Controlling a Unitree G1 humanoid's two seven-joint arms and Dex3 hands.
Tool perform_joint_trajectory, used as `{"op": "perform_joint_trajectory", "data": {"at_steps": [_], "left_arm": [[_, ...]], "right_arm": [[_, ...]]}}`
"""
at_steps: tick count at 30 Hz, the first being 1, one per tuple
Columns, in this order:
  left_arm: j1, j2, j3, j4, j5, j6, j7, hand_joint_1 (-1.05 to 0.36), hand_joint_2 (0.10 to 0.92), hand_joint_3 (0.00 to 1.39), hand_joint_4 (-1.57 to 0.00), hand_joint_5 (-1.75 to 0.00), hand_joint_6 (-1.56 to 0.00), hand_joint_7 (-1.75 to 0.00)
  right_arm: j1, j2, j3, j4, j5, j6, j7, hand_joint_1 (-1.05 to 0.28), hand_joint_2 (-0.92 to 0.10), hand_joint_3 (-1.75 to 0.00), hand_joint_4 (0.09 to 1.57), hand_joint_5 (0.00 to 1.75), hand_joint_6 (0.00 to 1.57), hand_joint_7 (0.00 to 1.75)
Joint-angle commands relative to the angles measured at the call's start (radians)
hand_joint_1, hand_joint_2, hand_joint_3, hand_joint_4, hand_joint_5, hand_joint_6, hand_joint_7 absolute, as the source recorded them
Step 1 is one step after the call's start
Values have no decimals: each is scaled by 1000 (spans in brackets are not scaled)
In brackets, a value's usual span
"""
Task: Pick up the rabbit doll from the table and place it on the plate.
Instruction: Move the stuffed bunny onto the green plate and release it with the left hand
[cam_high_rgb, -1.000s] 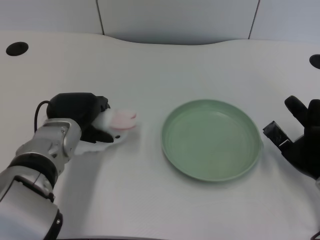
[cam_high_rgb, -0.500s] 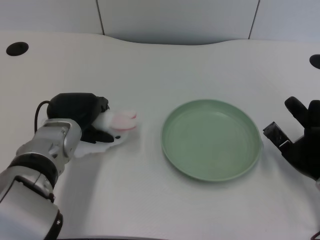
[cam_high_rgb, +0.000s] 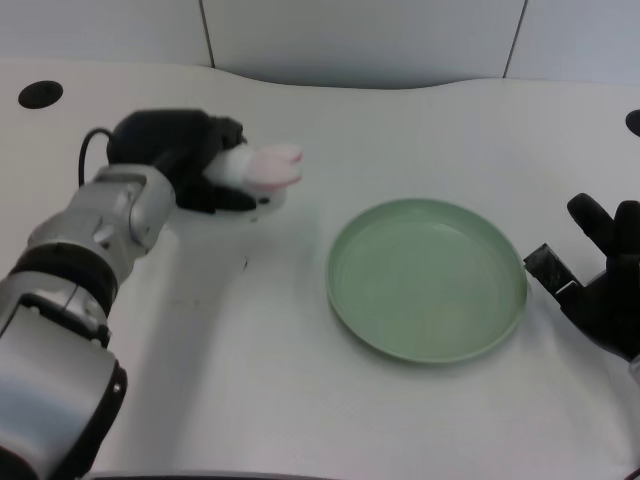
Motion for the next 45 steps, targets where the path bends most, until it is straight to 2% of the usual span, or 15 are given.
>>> {"op": "perform_joint_trajectory", "data": {"at_steps": [1,2,3,5,9,14,19,22,26,30,38,39,40,43,45], "left_arm": [[11,10,2,11,-5,-6,-2,-482,921,287,-877,-1072,-975,-438],[-12,18,12,8,-13,-20,1,-482,921,287,-875,-1076,-975,-439],[-29,24,19,6,-19,-31,4,-491,921,288,-840,-1449,-876,-954],[-46,29,28,5,-23,-43,6,-497,921,290,-807,-1680,-722,-1403],[-197,-206,0,-18,-22,-121,9,-493,921,189,-866,-1743,-640,-1721],[-205,-237,-18,-6,-22,-118,12,-488,921,165,-886,-1746,-642,-1746],[-178,-316,-54,3,-8,-84,-33,-511,921,175,-894,-1746,-674,-1746],[-161,-338,-72,6,0,-76,-41,-538,921,205,-890,-1746,-666,-1746],[-139,-345,-86,9,13,-65,-40,-563,921,218,-900,-1746,-680,-1746],[-124,-337,-88,13,12,-40,-54,-538,921,225,-891,-1746,-682,-1746],[-90,-317,-66,16,-7,17,-96,-537,921,253,-783,-1746,-627,-1726],[-84,-315,-70,18,-2,34,-113,-550,921,282,-756,-1739,-619,-1667],[-79,-314,-73,19,1,47,-125,-570,921,331,-742,-1637,-653,-1449],[-71,-312,-73,18,1,64,-150,-577,921,360,-766,-1442,-748,-1109],[-70,-312,-73,17,0,66,-153,-577,921,362,-773,-1408,-769,-1049]], "right_arm": [[12,-12,-12,-15,11,5,5,-637,-921,-333,622,1746,588,1683],[12,-13,-10,-15,8,4,3,-637,-921,-333,622,1746,589,1682],[12,-13,-9,-16,6,2,0,-645,-921,-330,625,1746,591,1681],[12,-14,-7,-17,4,2,-2,-649,-921,-328,627,1746,592,1680],[14,5,-3,-22,8,-4,14,-645,-921,-351,600,1746,546,1710],[14,8,-5,-24,8,-6,25,-646,-921,-390,598,1746,523,1721],[19,23,-3,-26,15,-8,82,-656,-921,-326,585,1746,564,1670],[19,32,-2,-28,16,-12,105,-649,-921,-300,612,1746,615,1628],[18,39,-11,-30,22,-5,111,-650,-921,-289,631,1746,680,1536],[17,36,-16,-28,31,1,118,-652,-921,-286,639,1746,724,1474],[17,26,-16,-21,30,3,127,-643,-921,-306,626,1746,716,1488],[18,26,-14,-22,27,0,125,-639,-921,-309,627,1746,709,1493],[18,26,-12,-23,25,-2,123,-642,-921,-318,623,1746,687,1522],[18,28,-9,-23,21,-10,124,-645,-921,-324,622,1746,670,1546],[18,28,-8,-23,21,-11,124,-646,-921,-324,621,1746,666,1552]]}}
